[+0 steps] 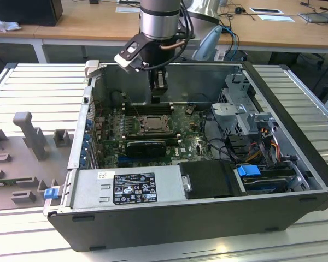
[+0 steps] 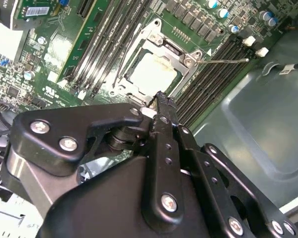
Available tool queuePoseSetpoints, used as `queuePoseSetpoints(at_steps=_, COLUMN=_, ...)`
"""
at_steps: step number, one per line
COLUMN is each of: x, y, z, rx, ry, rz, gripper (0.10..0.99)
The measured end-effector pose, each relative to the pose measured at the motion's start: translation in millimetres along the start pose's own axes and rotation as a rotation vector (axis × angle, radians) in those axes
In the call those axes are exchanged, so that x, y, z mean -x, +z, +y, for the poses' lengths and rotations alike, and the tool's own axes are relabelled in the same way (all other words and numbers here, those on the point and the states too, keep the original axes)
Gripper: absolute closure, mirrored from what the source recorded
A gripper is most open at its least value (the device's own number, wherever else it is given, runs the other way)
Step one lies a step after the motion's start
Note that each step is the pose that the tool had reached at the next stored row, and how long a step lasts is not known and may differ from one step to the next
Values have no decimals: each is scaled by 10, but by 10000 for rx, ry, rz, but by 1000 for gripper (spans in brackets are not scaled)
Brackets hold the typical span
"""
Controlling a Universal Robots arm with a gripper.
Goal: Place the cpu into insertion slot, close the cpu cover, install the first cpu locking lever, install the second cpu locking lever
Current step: 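Install the first cpu locking lever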
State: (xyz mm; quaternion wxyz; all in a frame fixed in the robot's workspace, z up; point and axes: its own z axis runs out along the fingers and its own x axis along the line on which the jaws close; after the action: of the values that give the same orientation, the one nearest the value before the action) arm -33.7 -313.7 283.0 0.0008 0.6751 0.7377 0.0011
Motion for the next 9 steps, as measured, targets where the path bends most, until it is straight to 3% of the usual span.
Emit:
queuePoseSetpoints(at_steps=3, x=0, y=0, z=0, rx=-3, ry=-1060, rz=-2, gripper=980)
queuePoseSetpoints(at_steps=9, x=0, y=3, z=-1, rx=-1, ry=-2505, rz=4, gripper=980)
